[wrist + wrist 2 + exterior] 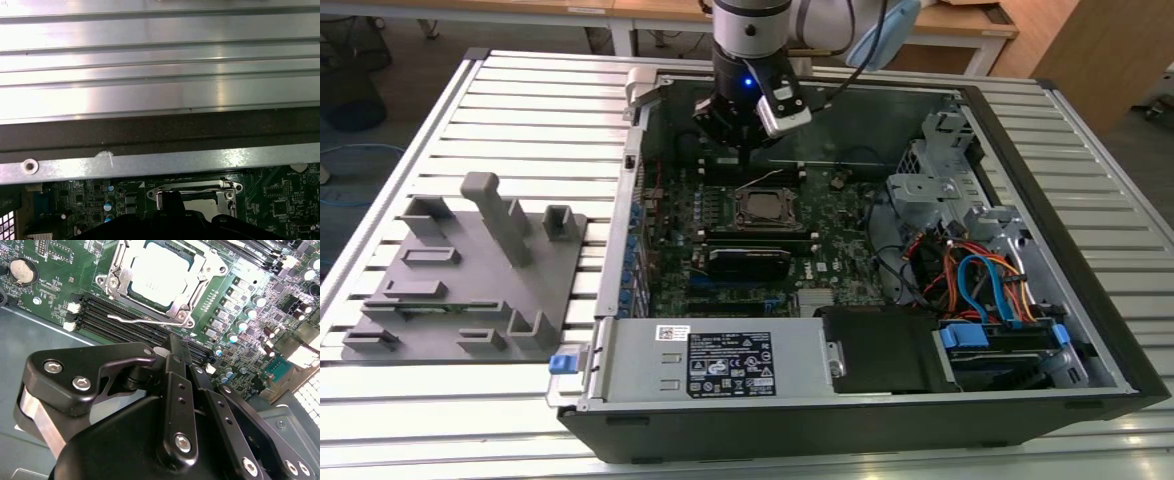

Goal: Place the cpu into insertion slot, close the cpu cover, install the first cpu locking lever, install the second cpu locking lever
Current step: 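Install the first cpu locking lever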

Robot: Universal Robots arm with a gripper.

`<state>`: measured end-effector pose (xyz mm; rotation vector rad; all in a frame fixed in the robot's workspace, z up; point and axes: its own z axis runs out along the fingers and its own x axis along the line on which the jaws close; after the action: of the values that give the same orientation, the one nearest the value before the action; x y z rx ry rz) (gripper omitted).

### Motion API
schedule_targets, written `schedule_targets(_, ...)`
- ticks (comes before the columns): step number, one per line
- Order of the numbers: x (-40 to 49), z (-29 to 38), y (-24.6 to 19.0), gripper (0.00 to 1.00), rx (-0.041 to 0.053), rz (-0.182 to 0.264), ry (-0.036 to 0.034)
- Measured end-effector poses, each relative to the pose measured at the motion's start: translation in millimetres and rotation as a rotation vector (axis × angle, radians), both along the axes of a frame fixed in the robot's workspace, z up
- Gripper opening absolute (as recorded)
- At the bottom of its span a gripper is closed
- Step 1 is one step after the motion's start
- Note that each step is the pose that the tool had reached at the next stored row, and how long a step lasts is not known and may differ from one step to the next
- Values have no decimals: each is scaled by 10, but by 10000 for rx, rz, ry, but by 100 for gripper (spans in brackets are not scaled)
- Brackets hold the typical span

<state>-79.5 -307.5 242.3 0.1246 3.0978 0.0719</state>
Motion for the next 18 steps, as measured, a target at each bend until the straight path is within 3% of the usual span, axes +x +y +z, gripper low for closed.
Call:
schedule_targets(5, 1, 0, 0, 10, 5, 0, -1)
schedule_targets(8, 5, -3, -1, 10, 115, 1, -1)
schedule_targets(18, 73, -53, -2, 10, 124, -2, -1)
